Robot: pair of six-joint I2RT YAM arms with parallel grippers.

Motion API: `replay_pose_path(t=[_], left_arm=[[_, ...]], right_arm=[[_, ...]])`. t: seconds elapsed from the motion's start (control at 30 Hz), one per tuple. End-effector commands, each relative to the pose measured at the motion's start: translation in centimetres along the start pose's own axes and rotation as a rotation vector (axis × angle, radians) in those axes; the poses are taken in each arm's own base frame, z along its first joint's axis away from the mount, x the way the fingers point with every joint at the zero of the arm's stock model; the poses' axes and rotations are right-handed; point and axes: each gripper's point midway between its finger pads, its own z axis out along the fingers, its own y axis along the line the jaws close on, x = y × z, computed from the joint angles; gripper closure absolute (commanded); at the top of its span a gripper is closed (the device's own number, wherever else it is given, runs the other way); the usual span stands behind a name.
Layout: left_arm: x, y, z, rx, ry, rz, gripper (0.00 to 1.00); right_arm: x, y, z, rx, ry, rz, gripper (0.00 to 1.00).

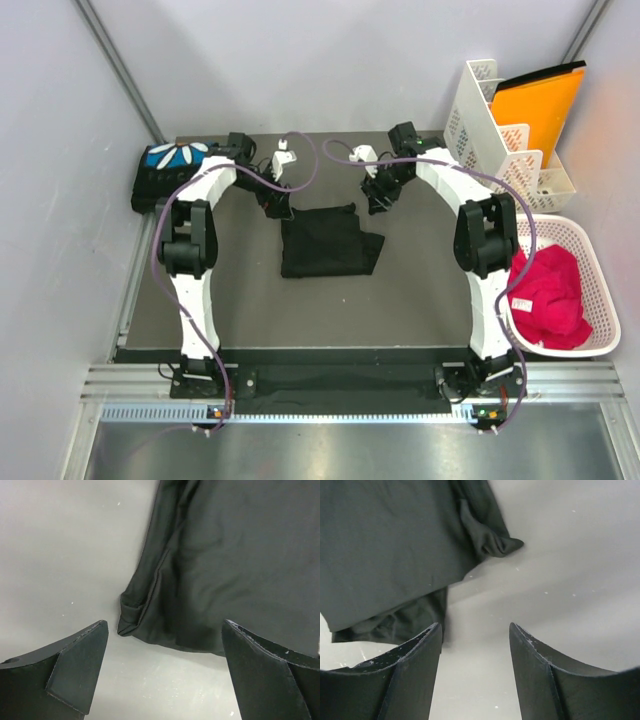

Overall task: Fold and stack the t-shirts
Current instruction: Fold the tshirt

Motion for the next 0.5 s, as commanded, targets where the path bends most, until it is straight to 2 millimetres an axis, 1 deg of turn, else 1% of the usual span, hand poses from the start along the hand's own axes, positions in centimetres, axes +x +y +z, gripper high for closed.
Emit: replay_pose_path(t=[0.0,0.07,0.1,0.17,0.2,0.3,0.4,0.47], left_arm=[[-2.0,0.7,-1.2,-0.032,-0.034,0.057,0.01],[-2.1,1.1,-1.1,-0.042,-0.035,0.061,0.01],[-2.2,1.3,-1.1,-0.044,-0.04,0.061,0.01],[-1.8,1.3,-0.7,-0.029,-0.034,0.053,0.01],[-1.7,1.1,-0.6,-0.019,-0.03,0.045,0.01],[-1.6,1.2,-0.3,0.001,-0.031,0.04,0.01],[-1.1,0.5,0.0,0.035,-0.022,0.027,0.01],[-0.3,0.0,0.2,0.063,-0.002,0.006,0.01]], right_arm=[[-1.3,1.1,0.6,-0.082,-0.058,-0.003,0.43],[-1.6,1.0,1.1,-0.101,-0.072,0.002,0.43],[-1.8,1.4,1.2,-0.129,-0.089,0.008,0.43],[-2.3,1.6,1.7,-0.16,-0.108,0.008,0.42],[-2.6,2.1,1.8,-0.19,-0.124,0.015,0.41],[-3.3,2.2,2.3,-0.233,-0.157,0.023,0.38],[-3.9,2.6,2.7,-0.272,-0.185,0.025,0.36],[-4.2,2.8,3.0,-0.292,-0.198,0.028,0.35]])
